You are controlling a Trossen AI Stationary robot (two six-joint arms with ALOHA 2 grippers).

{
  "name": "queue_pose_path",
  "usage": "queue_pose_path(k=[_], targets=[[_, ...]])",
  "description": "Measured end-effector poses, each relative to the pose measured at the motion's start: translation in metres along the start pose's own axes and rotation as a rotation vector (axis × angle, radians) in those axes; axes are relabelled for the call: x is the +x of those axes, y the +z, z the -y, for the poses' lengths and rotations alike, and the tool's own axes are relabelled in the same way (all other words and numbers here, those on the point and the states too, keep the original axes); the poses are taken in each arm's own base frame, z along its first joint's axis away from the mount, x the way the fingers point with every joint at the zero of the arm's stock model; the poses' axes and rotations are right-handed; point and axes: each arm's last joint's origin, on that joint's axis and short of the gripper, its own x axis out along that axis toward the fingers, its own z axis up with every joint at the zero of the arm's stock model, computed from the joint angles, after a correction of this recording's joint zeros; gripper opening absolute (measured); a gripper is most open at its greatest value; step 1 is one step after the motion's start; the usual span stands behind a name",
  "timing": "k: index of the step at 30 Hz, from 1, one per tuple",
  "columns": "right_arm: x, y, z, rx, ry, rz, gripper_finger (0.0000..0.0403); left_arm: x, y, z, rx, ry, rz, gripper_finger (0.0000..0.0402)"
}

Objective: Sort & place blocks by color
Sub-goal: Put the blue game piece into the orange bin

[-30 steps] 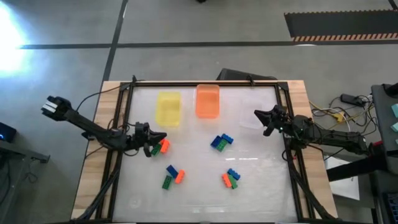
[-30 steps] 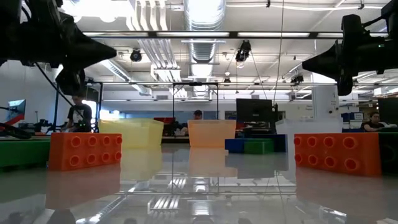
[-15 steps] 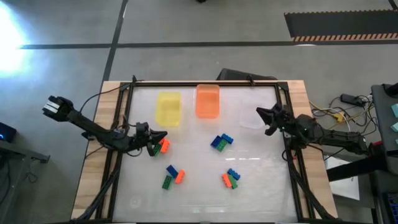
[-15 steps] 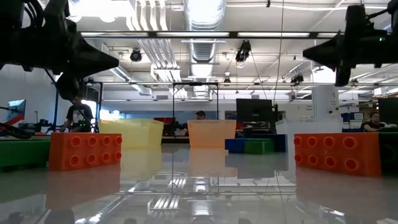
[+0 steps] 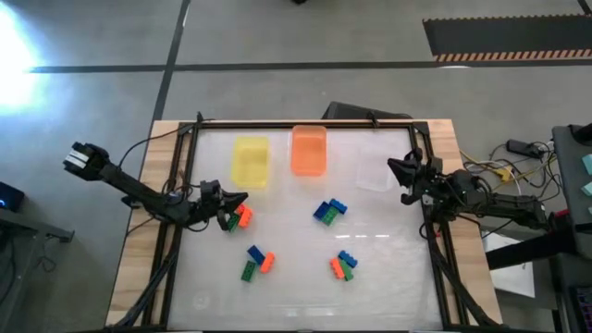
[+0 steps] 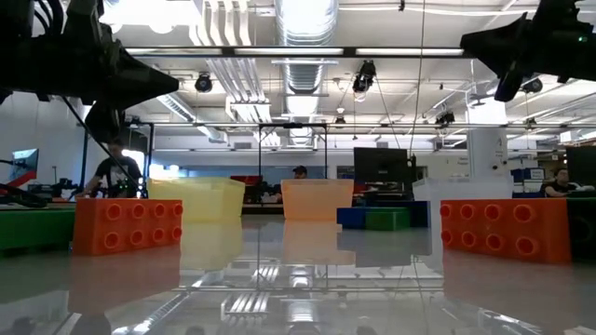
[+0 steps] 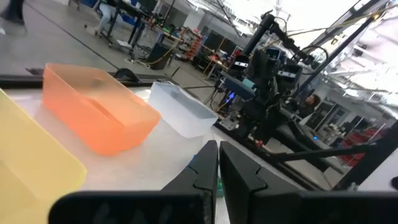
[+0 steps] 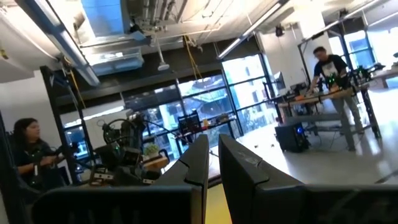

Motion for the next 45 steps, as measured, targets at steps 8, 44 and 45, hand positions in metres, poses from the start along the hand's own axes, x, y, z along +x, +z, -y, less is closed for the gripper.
queue_pose_path(k=[8,44,45], targets=[[0.012,0.003,-0.003,-0.045,0.008,0.023,0.0028,-0.001,0.004,-0.003,0.063,0.114,0.072,0.0001],[0.119,-0.024,-0.069,-0.253,0.186,-0.356,0.0028,-0.001,0.032,0.011,0.304,0.120,0.225,0.0001],[0.120,-0.025,-0.070,-0.245,0.188,-0.359,0.0028,-0.001,0.032,0.011,0.304,0.120,0.225,0.0001]])
